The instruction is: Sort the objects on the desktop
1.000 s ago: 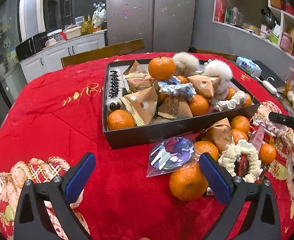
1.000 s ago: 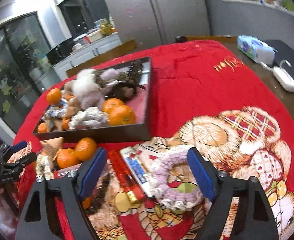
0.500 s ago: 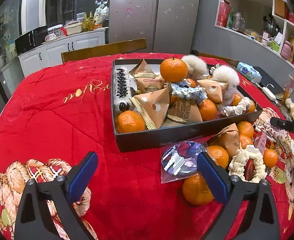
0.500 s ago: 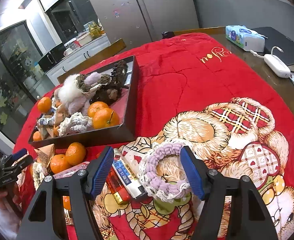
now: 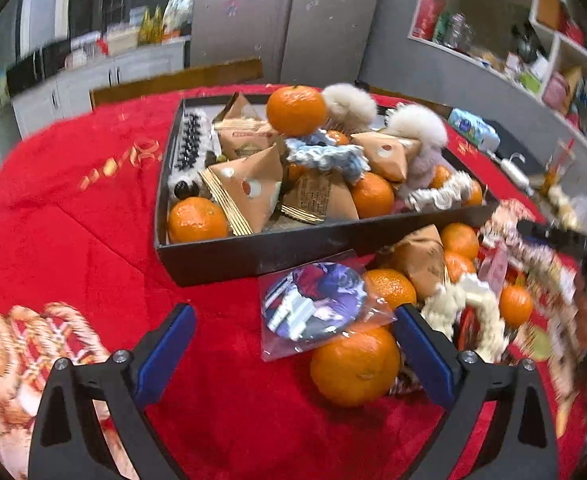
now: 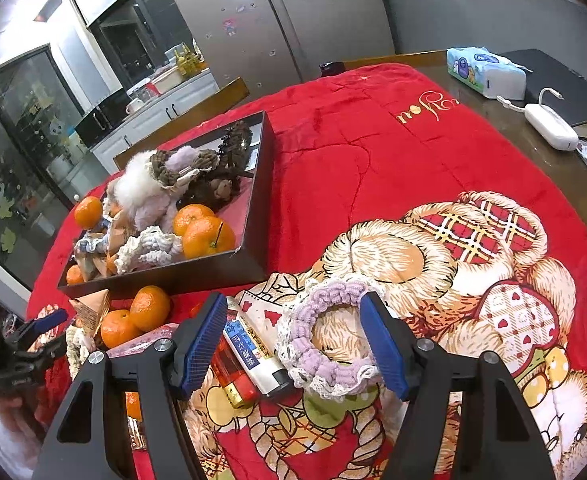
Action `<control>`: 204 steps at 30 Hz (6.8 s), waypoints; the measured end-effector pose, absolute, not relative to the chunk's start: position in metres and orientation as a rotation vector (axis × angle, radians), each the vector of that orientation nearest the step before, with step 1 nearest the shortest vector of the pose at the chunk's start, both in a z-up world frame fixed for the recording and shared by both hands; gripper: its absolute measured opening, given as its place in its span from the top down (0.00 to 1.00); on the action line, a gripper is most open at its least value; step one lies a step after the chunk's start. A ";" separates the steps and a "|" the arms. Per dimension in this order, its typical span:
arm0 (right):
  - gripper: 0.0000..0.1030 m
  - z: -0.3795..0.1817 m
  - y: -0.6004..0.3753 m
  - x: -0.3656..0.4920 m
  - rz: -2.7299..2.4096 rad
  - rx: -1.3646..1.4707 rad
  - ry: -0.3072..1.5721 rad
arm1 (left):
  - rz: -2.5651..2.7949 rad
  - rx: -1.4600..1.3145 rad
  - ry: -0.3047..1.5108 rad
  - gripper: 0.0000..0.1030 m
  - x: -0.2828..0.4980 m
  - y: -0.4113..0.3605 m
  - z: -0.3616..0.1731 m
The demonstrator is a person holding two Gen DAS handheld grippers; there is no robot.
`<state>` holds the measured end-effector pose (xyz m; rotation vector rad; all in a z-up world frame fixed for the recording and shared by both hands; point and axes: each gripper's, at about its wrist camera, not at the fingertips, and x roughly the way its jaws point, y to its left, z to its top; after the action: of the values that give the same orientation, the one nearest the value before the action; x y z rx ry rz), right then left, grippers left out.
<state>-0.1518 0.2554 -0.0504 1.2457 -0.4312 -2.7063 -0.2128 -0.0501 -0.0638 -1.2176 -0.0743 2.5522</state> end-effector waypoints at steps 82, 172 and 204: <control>0.88 0.093 0.146 -0.194 -2.599 0.846 -0.188 | 2.667 -0.821 0.018 0.95 -0.232 -0.048 0.092; 0.00 0.068 0.161 -0.298 -2.286 0.971 -0.450 | 2.748 -1.073 0.100 0.00 -0.306 -0.037 0.071; 0.00 -0.025 0.116 -0.053 -2.954 0.628 0.284 | 2.997 -0.538 0.133 0.00 -0.065 -0.010 0.002</control>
<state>-0.0531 0.1156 -0.0254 0.6277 0.2840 -2.9538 -0.0652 -0.0105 0.0018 -0.5381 0.1331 2.9966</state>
